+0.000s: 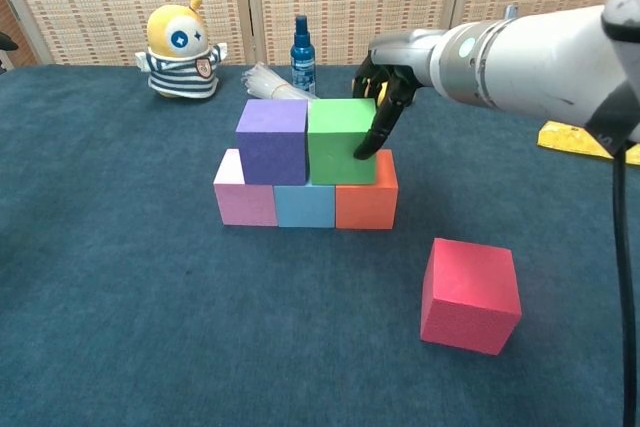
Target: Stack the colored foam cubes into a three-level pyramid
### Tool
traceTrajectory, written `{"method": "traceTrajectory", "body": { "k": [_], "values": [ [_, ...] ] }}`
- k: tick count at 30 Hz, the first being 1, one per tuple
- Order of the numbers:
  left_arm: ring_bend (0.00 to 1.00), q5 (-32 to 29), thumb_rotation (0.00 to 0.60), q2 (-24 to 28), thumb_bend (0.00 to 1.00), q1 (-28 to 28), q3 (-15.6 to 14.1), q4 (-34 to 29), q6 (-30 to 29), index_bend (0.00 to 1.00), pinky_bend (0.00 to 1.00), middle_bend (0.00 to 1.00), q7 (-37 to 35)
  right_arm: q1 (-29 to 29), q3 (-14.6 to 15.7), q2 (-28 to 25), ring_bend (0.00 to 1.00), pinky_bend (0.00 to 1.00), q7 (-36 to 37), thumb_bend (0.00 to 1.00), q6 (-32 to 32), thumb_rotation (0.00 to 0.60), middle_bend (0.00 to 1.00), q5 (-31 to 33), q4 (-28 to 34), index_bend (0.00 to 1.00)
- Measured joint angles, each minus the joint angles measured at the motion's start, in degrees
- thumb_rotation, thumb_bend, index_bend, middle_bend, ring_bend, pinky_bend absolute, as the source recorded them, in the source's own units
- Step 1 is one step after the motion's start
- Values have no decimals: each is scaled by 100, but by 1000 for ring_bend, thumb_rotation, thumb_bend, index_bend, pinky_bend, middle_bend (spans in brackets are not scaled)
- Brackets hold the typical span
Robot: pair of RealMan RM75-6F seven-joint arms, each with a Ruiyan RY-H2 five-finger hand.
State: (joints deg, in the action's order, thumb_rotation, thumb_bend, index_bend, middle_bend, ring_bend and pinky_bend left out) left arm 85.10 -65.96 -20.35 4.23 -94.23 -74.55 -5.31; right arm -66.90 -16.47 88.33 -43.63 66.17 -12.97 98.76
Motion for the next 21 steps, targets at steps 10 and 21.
{"method": "traceTrajectory", "body": {
  "k": [10, 21],
  "values": [
    [0, 4, 600, 15, 339, 28, -9, 16, 7, 124, 99, 30, -36, 18, -95, -3, 358, 361, -5, 307, -24, 600, 431, 59, 41, 498],
    [0, 17, 600, 11, 339, 25, -5, 30, 33, 124, 99, 28, -58, 34, -119, 43, 358, 360, -47, 308, 12, 600, 431, 33, 3, 494]
  ]
}}
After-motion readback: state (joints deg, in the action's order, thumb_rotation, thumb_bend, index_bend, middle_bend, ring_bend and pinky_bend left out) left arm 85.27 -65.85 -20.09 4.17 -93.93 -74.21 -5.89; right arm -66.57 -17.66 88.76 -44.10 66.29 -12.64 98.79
